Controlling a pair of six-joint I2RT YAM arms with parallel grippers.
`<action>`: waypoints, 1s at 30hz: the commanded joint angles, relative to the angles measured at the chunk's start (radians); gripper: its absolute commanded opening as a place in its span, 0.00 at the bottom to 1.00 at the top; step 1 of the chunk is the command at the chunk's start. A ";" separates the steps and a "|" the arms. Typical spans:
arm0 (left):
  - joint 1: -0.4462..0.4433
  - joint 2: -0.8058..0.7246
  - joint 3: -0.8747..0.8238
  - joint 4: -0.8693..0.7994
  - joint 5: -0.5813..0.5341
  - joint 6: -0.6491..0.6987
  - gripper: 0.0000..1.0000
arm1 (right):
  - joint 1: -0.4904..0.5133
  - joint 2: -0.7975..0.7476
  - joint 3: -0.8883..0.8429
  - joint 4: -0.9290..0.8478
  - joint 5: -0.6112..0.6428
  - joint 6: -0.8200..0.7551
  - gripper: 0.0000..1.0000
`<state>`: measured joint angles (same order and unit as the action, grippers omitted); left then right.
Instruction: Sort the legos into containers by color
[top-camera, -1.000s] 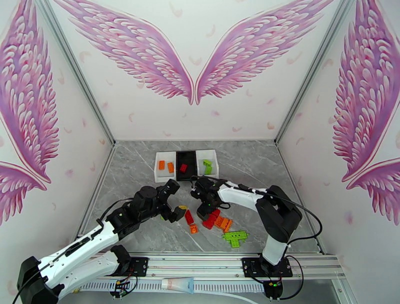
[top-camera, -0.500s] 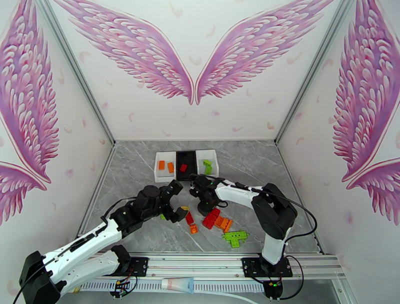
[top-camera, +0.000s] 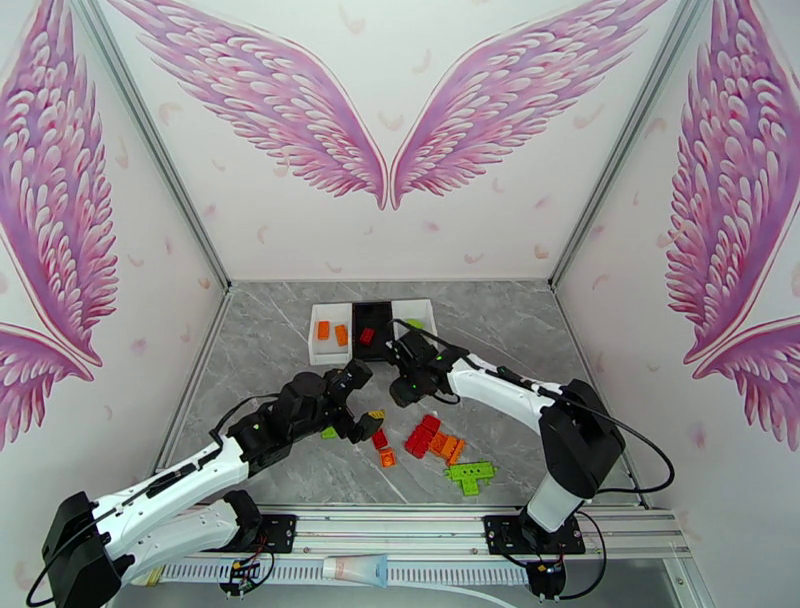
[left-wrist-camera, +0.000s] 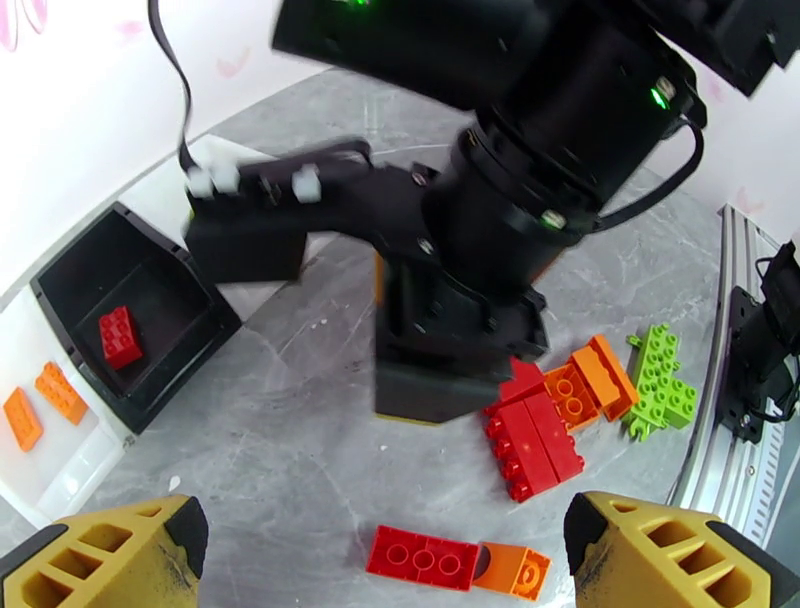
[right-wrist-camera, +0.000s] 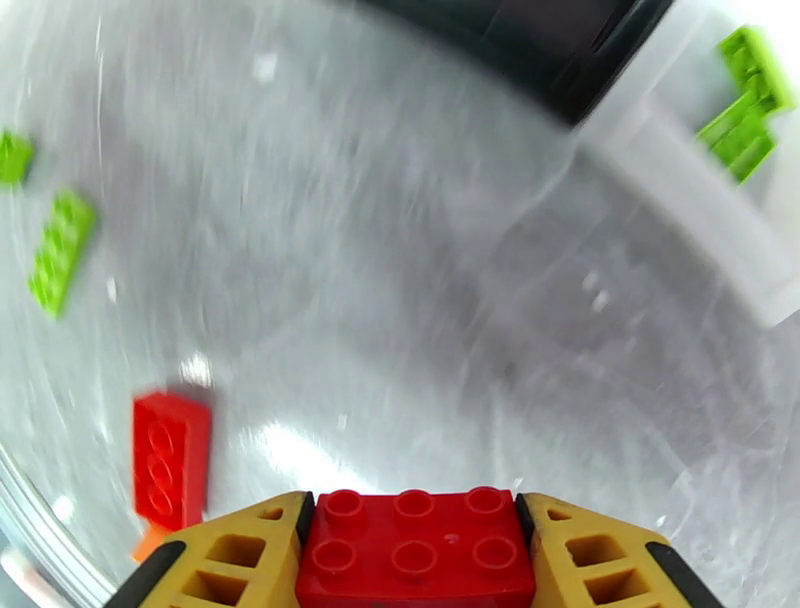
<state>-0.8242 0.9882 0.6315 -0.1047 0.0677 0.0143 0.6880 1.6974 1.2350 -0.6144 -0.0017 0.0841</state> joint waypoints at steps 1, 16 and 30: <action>-0.013 -0.001 -0.039 0.075 -0.057 -0.030 0.99 | -0.026 0.028 0.079 0.114 0.041 0.055 0.45; -0.038 -0.037 -0.088 0.096 -0.153 -0.066 0.99 | -0.078 0.429 0.517 0.216 0.100 0.001 0.45; -0.049 -0.036 -0.073 0.032 -0.416 -0.277 0.99 | -0.093 0.404 0.503 0.284 0.071 -0.074 0.83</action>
<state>-0.8669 0.9680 0.5606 -0.0315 -0.2379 -0.1677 0.6052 2.1860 1.7767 -0.3672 0.0784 0.0414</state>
